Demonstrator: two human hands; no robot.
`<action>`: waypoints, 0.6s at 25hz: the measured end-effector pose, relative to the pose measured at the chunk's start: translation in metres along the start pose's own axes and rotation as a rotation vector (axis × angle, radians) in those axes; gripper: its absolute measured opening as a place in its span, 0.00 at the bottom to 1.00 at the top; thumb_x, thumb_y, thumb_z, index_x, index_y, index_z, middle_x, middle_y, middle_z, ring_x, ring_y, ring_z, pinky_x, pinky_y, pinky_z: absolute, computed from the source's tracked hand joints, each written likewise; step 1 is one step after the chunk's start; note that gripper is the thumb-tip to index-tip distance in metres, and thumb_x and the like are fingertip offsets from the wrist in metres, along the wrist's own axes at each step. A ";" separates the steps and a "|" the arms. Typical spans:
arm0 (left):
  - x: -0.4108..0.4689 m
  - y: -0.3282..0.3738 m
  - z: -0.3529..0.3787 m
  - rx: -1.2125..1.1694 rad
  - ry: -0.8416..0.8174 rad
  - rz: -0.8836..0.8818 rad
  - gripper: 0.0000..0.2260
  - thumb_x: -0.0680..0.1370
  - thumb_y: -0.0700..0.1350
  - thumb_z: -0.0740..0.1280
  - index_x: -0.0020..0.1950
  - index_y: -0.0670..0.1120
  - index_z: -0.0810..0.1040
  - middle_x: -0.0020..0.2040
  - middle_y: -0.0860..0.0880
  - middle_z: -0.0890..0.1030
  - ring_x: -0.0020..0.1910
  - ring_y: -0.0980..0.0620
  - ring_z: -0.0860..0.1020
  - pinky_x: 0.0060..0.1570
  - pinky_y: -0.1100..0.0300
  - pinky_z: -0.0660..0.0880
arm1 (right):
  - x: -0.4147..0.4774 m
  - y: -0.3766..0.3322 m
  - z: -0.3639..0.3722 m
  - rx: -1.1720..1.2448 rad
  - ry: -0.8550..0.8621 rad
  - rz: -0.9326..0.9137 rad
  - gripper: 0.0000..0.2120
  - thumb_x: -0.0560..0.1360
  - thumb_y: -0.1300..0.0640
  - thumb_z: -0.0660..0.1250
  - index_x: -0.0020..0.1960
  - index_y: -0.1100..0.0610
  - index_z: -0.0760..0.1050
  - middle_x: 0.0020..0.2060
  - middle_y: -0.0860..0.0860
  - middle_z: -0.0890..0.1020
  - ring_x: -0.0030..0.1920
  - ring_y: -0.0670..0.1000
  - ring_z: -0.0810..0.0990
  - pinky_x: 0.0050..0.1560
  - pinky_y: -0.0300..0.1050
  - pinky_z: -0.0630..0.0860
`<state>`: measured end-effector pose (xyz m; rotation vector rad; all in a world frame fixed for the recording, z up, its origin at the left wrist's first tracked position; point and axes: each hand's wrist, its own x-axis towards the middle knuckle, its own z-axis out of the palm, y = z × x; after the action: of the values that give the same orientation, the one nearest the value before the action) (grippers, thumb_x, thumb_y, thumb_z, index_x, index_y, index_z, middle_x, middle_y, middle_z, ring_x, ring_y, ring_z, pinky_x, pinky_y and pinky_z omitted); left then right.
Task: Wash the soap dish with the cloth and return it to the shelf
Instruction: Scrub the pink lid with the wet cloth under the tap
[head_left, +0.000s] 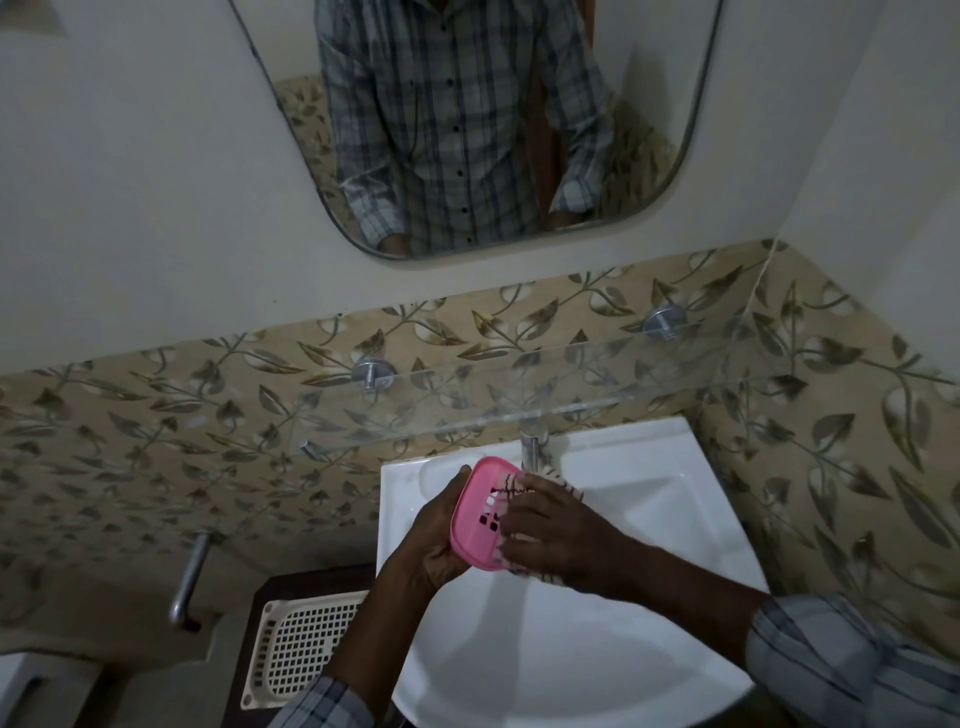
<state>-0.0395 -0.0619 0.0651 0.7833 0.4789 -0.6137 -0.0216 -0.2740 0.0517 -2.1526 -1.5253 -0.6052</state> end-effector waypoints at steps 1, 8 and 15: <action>0.001 -0.002 -0.001 0.004 -0.003 -0.014 0.30 0.77 0.56 0.65 0.73 0.37 0.69 0.62 0.33 0.77 0.56 0.36 0.77 0.56 0.41 0.78 | 0.000 0.001 0.000 -0.003 0.017 0.046 0.06 0.75 0.64 0.70 0.50 0.57 0.82 0.50 0.56 0.83 0.57 0.58 0.78 0.65 0.61 0.71; 0.002 -0.002 -0.020 -0.166 -0.125 0.101 0.41 0.67 0.58 0.77 0.72 0.36 0.70 0.66 0.32 0.75 0.61 0.35 0.77 0.63 0.39 0.72 | 0.007 -0.030 -0.023 0.123 0.188 0.151 0.08 0.79 0.60 0.63 0.51 0.56 0.81 0.50 0.55 0.83 0.54 0.56 0.79 0.64 0.56 0.73; -0.006 -0.003 -0.009 -0.250 -0.339 0.103 0.45 0.67 0.60 0.76 0.73 0.34 0.67 0.65 0.34 0.75 0.61 0.35 0.77 0.64 0.39 0.71 | -0.043 -0.015 -0.022 0.694 0.704 1.384 0.20 0.76 0.73 0.62 0.52 0.50 0.82 0.48 0.53 0.86 0.50 0.58 0.85 0.52 0.49 0.84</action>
<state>-0.0472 -0.0545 0.0615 0.4516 0.1970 -0.5640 -0.0511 -0.3142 0.0461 -1.6012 0.2514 -0.1898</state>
